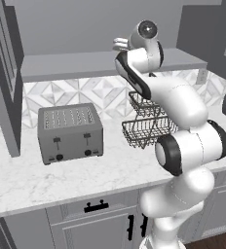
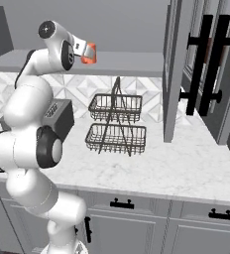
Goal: Gather all objects into one cabinet and sort the glasses and bowls to opposite sides.
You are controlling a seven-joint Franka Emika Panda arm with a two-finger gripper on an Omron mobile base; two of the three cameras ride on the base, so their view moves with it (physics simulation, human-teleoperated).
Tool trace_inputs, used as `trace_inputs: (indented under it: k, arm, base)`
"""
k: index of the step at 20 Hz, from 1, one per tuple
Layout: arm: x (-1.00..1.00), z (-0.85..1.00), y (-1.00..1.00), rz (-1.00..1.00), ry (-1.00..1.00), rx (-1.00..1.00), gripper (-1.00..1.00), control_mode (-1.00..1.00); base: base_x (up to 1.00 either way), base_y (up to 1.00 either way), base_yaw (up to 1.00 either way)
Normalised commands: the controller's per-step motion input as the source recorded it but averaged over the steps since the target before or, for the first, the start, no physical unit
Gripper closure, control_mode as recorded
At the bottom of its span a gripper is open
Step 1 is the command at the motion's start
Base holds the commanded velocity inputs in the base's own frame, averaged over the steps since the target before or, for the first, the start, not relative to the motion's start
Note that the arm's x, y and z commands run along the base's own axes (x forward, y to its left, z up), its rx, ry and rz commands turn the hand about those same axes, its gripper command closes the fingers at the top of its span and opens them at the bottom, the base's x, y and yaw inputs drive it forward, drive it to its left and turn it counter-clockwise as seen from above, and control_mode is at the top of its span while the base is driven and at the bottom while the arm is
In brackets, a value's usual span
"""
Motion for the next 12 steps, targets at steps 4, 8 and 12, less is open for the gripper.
trace_inputs:
  k: [4,8,12]
  arm:
    - [0.01,-0.01,-0.01,0.00,0.00,0.00,-1.00,-1.00]
    - [0.19,-0.13,-0.05,0.00,0.00,0.00,-1.00,-1.00]
    - [0.18,-0.19,-0.04,0.00,0.00,0.00,-1.00,-1.00]
  base:
    - [0.00,0.00,0.00]
    - [0.00,0.00,0.00]
    - [0.00,0.00,0.00]
